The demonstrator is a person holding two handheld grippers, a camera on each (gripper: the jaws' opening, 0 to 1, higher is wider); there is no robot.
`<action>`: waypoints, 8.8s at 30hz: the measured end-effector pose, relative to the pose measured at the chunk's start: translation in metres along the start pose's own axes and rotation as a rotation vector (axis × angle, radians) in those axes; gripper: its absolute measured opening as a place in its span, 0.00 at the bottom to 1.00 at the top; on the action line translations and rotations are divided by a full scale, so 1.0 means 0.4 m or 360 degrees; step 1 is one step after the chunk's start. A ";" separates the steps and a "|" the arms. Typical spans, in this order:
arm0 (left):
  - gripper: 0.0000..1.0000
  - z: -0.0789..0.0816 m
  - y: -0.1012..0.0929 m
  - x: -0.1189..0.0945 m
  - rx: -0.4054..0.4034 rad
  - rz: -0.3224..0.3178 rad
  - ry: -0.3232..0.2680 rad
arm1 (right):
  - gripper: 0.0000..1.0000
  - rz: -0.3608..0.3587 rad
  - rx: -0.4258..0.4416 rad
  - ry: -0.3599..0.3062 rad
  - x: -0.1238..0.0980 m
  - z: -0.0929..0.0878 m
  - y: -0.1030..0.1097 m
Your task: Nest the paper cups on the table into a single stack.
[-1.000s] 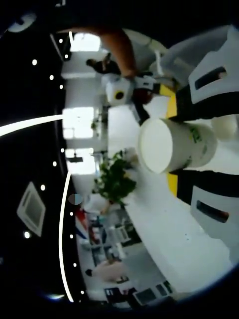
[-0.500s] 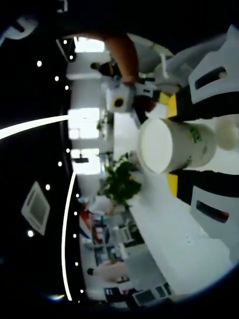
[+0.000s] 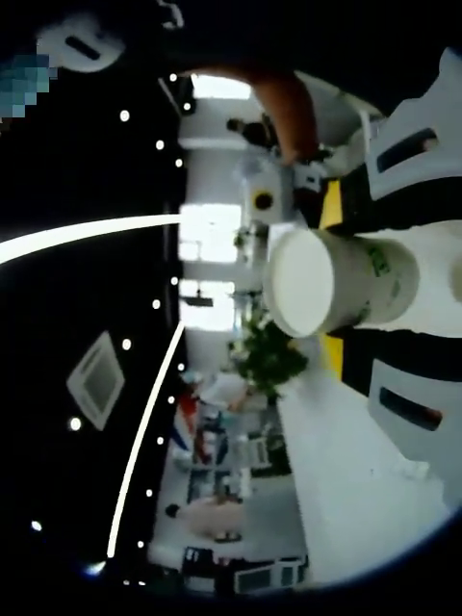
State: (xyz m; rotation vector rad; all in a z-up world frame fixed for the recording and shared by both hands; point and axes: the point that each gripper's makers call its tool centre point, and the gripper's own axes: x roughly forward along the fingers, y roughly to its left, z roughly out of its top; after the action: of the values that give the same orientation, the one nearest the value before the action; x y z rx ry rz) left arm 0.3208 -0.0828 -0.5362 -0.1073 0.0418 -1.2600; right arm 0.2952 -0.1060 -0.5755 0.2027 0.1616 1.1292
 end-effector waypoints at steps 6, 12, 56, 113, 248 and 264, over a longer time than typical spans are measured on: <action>0.37 0.003 -0.033 -0.010 -0.0065 -0.0090 -0.0042 | 0.37 0.0138 0.0064 -0.0053 0.008 0.034 0.045; 0.38 0.002 -0.070 -0.037 -0.0074 -0.0213 -0.0029 | 0.32 0.0245 0.0209 -0.0098 -0.005 0.050 0.067; 0.94 -0.127 0.029 -0.119 -0.0004 0.0166 0.0352 | 0.00 0.0468 -0.0136 0.0472 0.041 0.072 0.164; 0.99 -0.320 0.197 -0.464 -0.0133 0.0782 0.0651 | 0.00 0.0004 -0.0639 0.2471 0.069 -0.074 0.032; 0.99 -0.354 0.208 -0.446 -0.0126 0.0867 0.0655 | 0.28 0.0141 -0.0449 0.2111 0.117 -0.438 -0.060; 0.99 -0.335 0.198 -0.418 -0.0110 0.0830 0.0597 | 0.55 -0.0148 -0.0400 0.1256 0.086 -0.293 -0.185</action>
State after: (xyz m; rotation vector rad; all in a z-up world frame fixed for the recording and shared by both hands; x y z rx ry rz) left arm 0.3326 0.0925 -0.6824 0.0797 0.4124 -0.7430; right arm 0.3477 -0.0960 -0.7079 -0.4824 0.7149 1.0755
